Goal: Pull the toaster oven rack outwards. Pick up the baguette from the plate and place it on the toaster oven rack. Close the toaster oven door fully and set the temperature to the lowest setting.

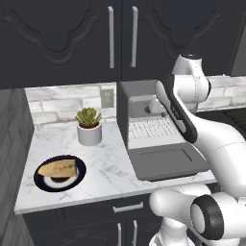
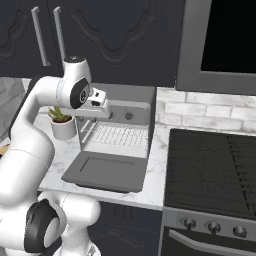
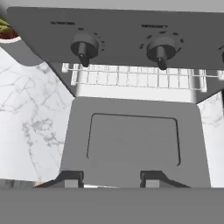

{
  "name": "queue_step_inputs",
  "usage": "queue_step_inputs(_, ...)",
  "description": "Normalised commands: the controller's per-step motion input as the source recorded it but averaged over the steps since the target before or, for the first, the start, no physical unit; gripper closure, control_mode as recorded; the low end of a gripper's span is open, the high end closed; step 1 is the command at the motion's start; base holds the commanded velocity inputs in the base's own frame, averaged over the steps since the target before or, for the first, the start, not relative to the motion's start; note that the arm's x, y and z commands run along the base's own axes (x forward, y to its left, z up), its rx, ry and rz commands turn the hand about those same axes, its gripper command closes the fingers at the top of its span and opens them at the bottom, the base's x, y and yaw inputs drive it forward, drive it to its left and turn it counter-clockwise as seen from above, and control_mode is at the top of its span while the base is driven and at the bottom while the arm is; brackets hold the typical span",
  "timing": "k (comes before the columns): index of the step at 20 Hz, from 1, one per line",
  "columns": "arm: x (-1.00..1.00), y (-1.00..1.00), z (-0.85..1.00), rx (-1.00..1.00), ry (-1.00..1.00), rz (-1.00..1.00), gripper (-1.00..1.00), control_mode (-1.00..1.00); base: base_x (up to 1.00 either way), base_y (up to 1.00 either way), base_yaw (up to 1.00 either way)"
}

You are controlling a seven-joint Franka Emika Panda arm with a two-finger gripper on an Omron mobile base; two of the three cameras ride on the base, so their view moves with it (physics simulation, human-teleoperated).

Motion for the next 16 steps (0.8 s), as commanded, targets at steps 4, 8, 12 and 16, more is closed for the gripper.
queue_step_inputs(4, -0.02, 0.00, 0.00, 0.00, 0.00, 0.00, -1.00, -1.00, 0.00, 0.00, 0.00)
queue_step_inputs(8, -0.11, 0.00, 0.00, 0.00, 0.00, 0.00, -1.00, -1.00, 0.00, 0.00, 0.00)
queue_step_inputs(12, -0.25, -0.01, -0.13, 0.00, 0.00, 0.00, -1.00, -1.00, 0.00, 0.00, 0.00)
queue_step_inputs(16, -0.27, -0.04, -0.19, 0.00, -0.02, 0.00, -1.00, -1.00, 0.00, 0.00, 0.00)
